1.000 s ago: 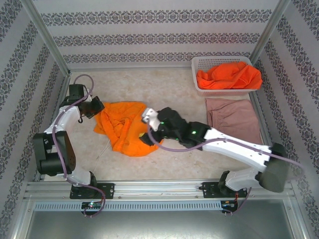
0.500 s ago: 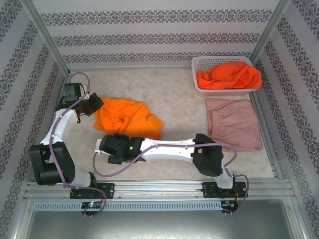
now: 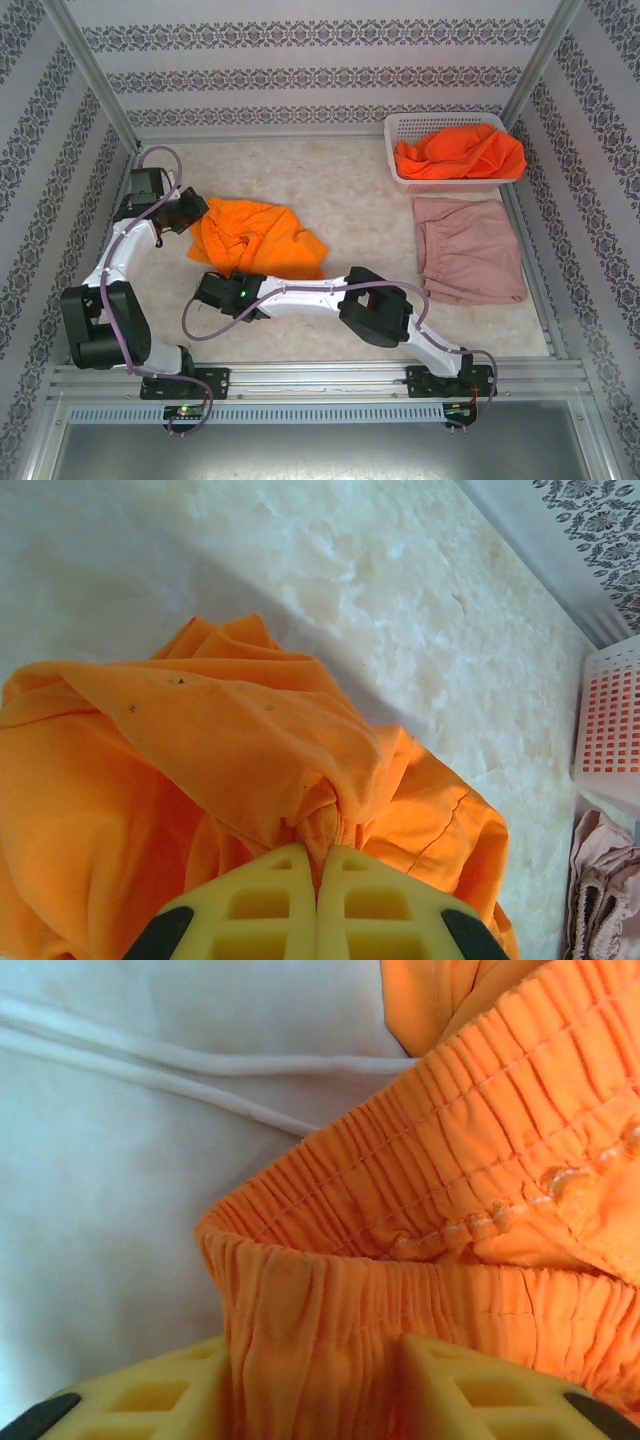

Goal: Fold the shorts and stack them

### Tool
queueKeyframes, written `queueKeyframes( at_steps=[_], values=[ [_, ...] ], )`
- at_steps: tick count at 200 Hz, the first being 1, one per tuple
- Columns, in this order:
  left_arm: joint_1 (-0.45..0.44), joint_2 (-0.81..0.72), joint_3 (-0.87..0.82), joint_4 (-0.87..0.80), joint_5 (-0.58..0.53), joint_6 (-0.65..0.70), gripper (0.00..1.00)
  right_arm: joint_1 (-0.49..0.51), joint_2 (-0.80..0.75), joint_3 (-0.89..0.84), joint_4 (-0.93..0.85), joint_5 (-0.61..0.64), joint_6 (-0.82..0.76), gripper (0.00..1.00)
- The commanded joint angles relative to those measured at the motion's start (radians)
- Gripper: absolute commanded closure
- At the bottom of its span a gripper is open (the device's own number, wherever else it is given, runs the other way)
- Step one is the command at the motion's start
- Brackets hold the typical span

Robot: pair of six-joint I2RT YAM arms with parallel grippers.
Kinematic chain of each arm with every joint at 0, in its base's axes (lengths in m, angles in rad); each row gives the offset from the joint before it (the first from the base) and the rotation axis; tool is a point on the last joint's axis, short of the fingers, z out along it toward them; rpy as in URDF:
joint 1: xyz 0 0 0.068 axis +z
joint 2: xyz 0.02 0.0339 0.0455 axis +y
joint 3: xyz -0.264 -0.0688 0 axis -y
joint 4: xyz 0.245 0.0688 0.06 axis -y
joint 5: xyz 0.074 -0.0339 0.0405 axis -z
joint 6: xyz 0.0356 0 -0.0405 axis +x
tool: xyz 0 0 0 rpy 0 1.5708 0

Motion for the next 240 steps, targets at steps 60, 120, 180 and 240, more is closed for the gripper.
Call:
queueKeyframes(
  at_steps=[60,120,180,240],
  values=[
    [0.124,0.056,0.242,-0.029,0.02,-0.022,1.0,0.016,-0.14,0.174,0.015,-0.178,0.071,1.0],
    [0.314,0.143,0.743,-0.198,0.043,-0.05,1.0,0.049,-0.038,0.742,0.036,-0.524,0.216,1.0],
    [0.298,0.323,1.336,-0.263,0.043,-0.141,1.0,-0.012,-0.252,0.549,0.186,-0.6,0.398,1.0],
    [-0.116,0.57,1.552,-0.311,-0.115,0.01,1.0,-0.18,-0.79,-0.557,0.699,-0.355,0.795,1.0]
  ],
)
